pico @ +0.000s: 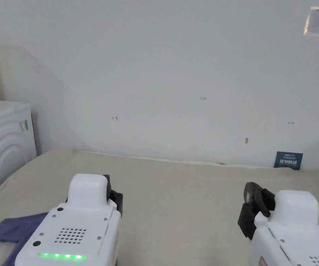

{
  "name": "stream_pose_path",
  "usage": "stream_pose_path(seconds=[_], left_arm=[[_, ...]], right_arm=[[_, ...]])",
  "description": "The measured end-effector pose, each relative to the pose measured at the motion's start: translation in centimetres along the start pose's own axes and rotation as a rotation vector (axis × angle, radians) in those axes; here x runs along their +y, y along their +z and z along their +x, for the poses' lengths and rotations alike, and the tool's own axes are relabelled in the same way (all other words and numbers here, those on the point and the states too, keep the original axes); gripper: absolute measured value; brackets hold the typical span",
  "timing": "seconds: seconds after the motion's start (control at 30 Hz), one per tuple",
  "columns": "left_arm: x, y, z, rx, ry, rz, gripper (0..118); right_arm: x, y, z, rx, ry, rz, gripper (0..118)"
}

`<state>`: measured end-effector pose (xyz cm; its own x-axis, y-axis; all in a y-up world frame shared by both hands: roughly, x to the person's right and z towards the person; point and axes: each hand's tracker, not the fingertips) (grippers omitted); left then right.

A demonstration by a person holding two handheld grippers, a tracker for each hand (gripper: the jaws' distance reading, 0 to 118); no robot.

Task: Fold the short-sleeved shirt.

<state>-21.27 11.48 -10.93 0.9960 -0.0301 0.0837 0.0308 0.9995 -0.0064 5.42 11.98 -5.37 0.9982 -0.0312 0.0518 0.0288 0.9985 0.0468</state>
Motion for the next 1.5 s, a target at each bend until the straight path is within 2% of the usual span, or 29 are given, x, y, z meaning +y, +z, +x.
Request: stream_pose_path(seconds=[0.2, 0.33, 0.47, 0.57, 0.7, 0.8, 0.83, 0.87, 0.93, 0.97, 1.33, 1.43, 1.5], left_arm=[[-3.4, -3.5, -1.7, 0.044, -0.010, -0.111, 0], [-6.3, -7.6, -2.7, 0.055, -0.049, -0.243, 0], [-11.0, -13.1, -3.0, 0.052, -0.069, -0.418, 0], [-15.1, -17.5, -2.8, 0.061, -0.039, -0.565, 0], [-20.5, -22.8, -3.5, 0.072, 0.088, -0.726, 0], [-23.5, -25.4, -4.0, 0.095, 0.108, -0.800, 3], [-24.2, -26.2, -4.1, 0.100, 0.113, -0.803, 17], [-25.0, -26.5, -4.0, 0.111, 0.103, -0.814, 43], [-26.4, -28.1, -3.9, 0.102, 0.078, -0.863, 111], [-27.2, -28.7, -3.8, 0.103, 0.068, -0.884, 118], [-32.8, -31.5, -3.4, 0.149, -0.040, -0.967, 117], [-34.0, -31.5, -4.0, 0.174, -0.050, -1.023, 103], [-33.5, -31.0, -4.4, 0.116, 0.039, -0.991, 88]], right_arm=[[-2.7, -3.0, -0.8, 0.010, 0.037, -0.088, 0], [-4.8, -5.0, -0.3, 0.034, -0.003, -0.136, 0], [-7.0, -7.1, 0.4, 0.025, -0.003, -0.191, 0], [-8.7, -9.0, 1.3, 0.029, -0.013, -0.259, 0], [-10.8, -10.8, 2.5, 0.025, -0.068, -0.293, 0], [-12.0, -11.6, 3.2, 0.061, -0.051, -0.333, 0], [-12.3, -11.9, 3.5, 0.064, -0.039, -0.339, 0], [-12.7, -12.2, 3.7, 0.050, -0.034, -0.340, 0], [-13.2, -12.7, 4.1, 0.040, -0.035, -0.355, 0], [-13.5, -13.0, 4.3, 0.041, -0.046, -0.365, 0], [-15.7, -14.1, 5.1, 0.037, -0.075, -0.425, 0], [-15.9, -14.2, 5.4, 0.032, -0.081, -0.434, 0], [-16.0, -14.2, 5.6, 0.028, -0.083, -0.439, 0]])
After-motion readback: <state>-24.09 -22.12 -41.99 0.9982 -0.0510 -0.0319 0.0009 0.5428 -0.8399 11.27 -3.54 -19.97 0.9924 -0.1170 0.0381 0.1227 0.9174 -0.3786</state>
